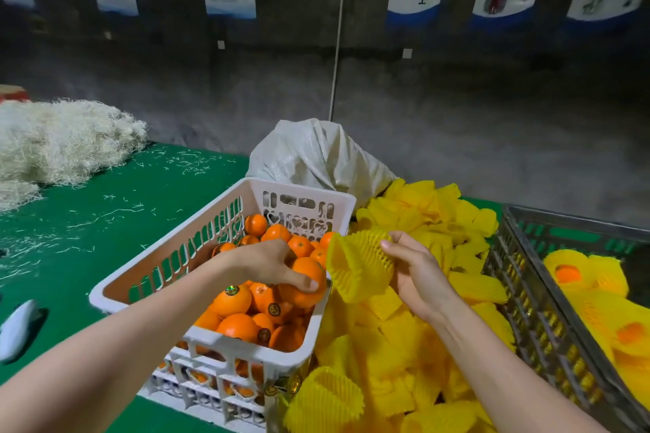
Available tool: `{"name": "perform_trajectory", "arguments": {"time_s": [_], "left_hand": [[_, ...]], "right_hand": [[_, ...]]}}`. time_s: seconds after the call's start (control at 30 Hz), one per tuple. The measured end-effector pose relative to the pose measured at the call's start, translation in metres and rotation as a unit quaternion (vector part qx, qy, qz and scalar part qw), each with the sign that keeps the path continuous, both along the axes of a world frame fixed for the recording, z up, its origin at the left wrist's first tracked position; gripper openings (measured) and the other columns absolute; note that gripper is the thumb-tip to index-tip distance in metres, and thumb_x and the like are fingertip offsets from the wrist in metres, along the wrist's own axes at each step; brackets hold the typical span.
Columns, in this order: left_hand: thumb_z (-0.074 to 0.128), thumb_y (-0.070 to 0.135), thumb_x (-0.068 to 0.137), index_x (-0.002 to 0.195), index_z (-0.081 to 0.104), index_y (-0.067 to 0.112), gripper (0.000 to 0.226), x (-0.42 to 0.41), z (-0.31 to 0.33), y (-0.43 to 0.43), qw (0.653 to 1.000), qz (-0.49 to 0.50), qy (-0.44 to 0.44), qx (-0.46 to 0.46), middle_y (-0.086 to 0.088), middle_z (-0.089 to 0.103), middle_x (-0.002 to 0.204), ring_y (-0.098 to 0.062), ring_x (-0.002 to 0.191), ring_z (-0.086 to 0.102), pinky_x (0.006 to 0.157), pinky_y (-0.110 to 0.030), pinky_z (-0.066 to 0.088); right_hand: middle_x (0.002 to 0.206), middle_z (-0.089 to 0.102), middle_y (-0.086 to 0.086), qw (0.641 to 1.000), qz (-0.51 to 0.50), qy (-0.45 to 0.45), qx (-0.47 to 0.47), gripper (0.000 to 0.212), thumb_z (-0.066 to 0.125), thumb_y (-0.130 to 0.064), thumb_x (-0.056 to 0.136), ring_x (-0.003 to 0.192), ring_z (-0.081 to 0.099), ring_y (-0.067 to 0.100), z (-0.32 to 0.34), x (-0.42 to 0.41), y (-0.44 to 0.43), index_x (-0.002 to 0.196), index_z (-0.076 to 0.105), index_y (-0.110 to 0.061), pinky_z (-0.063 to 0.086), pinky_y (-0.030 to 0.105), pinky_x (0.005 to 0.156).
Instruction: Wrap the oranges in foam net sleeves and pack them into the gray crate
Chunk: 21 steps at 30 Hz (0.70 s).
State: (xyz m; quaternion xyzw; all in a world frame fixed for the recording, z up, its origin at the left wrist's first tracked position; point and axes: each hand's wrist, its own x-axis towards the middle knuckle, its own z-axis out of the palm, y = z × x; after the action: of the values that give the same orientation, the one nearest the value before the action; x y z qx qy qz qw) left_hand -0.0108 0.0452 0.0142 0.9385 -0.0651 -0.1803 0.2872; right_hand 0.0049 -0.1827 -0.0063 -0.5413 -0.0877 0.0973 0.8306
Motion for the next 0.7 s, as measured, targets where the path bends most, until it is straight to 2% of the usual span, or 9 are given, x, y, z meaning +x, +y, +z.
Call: {"name": "perform_trajectory", "arguments": {"time_s": [0.03, 0.1, 0.2, 0.3, 0.37, 0.43, 0.53, 0.63, 0.7], "left_hand": [[0.067, 0.028, 0.088, 0.077, 0.050, 0.020, 0.022, -0.004, 0.000, -0.001, 0.999, 0.009, -0.011, -0.042, 0.002, 0.051, 0.079, -0.017, 0.080, 0.052, 0.072, -0.026, 0.042], [0.068, 0.021, 0.086, 0.087, 0.056, 0.011, 0.015, -0.015, -0.001, -0.015, 0.967, 0.055, 0.009, -0.250, -0.001, 0.064, 0.082, -0.019, 0.081, 0.064, 0.073, -0.028, 0.051], [0.064, 0.014, 0.081, 0.116, 0.056, 0.018, 0.036, -0.034, -0.006, -0.052, 0.820, 0.126, 0.086, -0.551, -0.007, 0.071, 0.106, -0.025, 0.092, 0.070, 0.076, -0.041, 0.059], [0.064, 0.024, 0.072, 0.131, 0.053, 0.023, 0.060, -0.041, -0.008, -0.086, 0.674, 0.177, 0.158, -0.700, -0.018, 0.058, 0.129, -0.036, 0.107, 0.061, 0.078, -0.048, 0.055], [0.063, 0.039, 0.075, 0.129, 0.056, 0.016, 0.058, -0.043, -0.005, -0.102, 0.603, 0.222, 0.201, -0.740, -0.024, 0.061, 0.123, -0.039, 0.106, 0.061, 0.074, -0.051, 0.055], [0.058, 0.040, 0.086, 0.127, 0.058, 0.014, 0.049, -0.042, -0.005, -0.117, 0.586, 0.284, 0.221, -0.727, -0.024, 0.066, 0.106, -0.037, 0.090, 0.063, 0.063, -0.050, 0.056], [0.057, 0.037, 0.090, 0.113, 0.061, 0.006, 0.038, -0.040, -0.015, -0.133, 0.592, 0.316, 0.220, -0.709, -0.023, 0.068, 0.088, -0.036, 0.082, 0.062, 0.067, -0.052, 0.051], [0.061, 0.036, 0.089, 0.118, 0.060, 0.009, 0.040, -0.041, -0.030, -0.144, 0.612, 0.326, 0.186, -0.696, -0.028, 0.065, 0.107, -0.040, 0.096, 0.063, 0.079, -0.052, 0.053], [0.061, 0.032, 0.089, 0.122, 0.059, 0.016, 0.036, -0.043, -0.040, -0.151, 0.645, 0.321, 0.146, -0.678, -0.025, 0.064, 0.113, -0.037, 0.093, 0.066, 0.069, -0.045, 0.058]], "right_hand": [[0.076, 0.065, 0.009, 1.000, 0.016, -0.005, -0.001, 0.016, 0.044, 0.005, 0.087, 0.071, 0.061, 0.019, 0.003, -0.006, -0.002, 0.088, 0.056, -0.006, 0.047, 0.032, 0.069], [0.079, 0.061, 0.013, 0.998, 0.056, -0.012, -0.008, 0.020, 0.046, 0.007, 0.077, 0.073, 0.058, 0.023, 0.006, -0.019, -0.007, 0.090, 0.057, -0.004, 0.045, 0.033, 0.069], [0.076, 0.060, 0.015, 0.993, 0.110, -0.020, -0.035, 0.025, 0.057, 0.002, 0.059, 0.069, 0.057, 0.025, 0.007, -0.038, -0.014, 0.083, 0.062, -0.006, 0.045, 0.034, 0.068], [0.074, 0.064, 0.013, 0.988, 0.133, -0.045, -0.060, 0.020, 0.055, -0.004, 0.063, 0.067, 0.059, 0.022, 0.005, -0.056, -0.024, 0.079, 0.065, -0.007, 0.047, 0.029, 0.064], [0.072, 0.066, 0.008, 0.985, 0.142, -0.055, -0.075, 0.019, 0.054, -0.005, 0.066, 0.065, 0.061, 0.015, 0.002, -0.065, -0.033, 0.082, 0.064, -0.006, 0.049, 0.023, 0.063], [0.074, 0.065, 0.006, 0.982, 0.148, -0.063, -0.095, 0.019, 0.053, -0.007, 0.068, 0.068, 0.060, 0.013, -0.003, -0.073, -0.040, 0.086, 0.061, -0.006, 0.048, 0.021, 0.066], [0.075, 0.061, 0.003, 0.980, 0.141, -0.072, -0.124, 0.016, 0.055, -0.007, 0.073, 0.072, 0.054, 0.012, -0.010, -0.080, -0.047, 0.089, 0.059, -0.008, 0.042, 0.023, 0.070], [0.071, 0.061, -0.002, 0.977, 0.126, -0.080, -0.154, 0.019, 0.046, 0.007, 0.089, 0.068, 0.053, 0.009, -0.016, -0.081, -0.054, 0.090, 0.057, -0.008, 0.043, 0.019, 0.066], [0.069, 0.062, -0.001, 0.979, 0.099, -0.071, -0.165, 0.024, 0.041, 0.009, 0.091, 0.062, 0.055, 0.008, -0.019, -0.079, -0.059, 0.088, 0.057, -0.009, 0.044, 0.019, 0.062]]}}
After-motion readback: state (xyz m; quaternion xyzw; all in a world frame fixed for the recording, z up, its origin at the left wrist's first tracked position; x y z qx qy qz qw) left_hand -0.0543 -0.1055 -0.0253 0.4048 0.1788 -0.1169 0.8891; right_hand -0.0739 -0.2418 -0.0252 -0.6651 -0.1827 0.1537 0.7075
